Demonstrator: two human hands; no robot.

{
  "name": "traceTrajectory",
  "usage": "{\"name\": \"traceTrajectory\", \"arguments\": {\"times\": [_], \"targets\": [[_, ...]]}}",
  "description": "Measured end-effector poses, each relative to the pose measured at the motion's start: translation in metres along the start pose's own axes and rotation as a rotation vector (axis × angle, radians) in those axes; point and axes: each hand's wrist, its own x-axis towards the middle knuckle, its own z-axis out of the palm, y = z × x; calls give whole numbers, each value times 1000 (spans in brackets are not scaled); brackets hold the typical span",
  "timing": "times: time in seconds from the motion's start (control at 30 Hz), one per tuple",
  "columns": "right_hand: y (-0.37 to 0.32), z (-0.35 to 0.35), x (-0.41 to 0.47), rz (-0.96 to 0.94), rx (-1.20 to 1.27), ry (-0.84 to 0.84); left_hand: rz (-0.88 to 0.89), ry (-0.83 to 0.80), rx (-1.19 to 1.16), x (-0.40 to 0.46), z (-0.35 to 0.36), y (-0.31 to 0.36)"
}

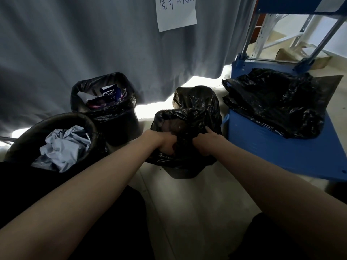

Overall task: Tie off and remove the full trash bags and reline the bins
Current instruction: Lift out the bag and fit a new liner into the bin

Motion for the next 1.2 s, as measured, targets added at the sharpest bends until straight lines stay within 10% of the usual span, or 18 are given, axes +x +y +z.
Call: {"name": "traceTrajectory", "arguments": {"times": [0.13,0.33,0.53,0.87,1.03,1.2], "targets": [[-3,-7,5,14,2,289,10,160,111,0,-1,0],[8,8,-10,120,-116,112,-179,-102,497,0,17,-1],[2,-4,-13,113,37,502,-103,383,380,-8,-1,-10],[18,17,-25,242,116,310,-363,249,549,-10,3,-18],[17,17,-24,195,183,380,4,594,439,9,-12,6],[20,21,-27,226,370,366,197,436,432,39,-12,24]]}}
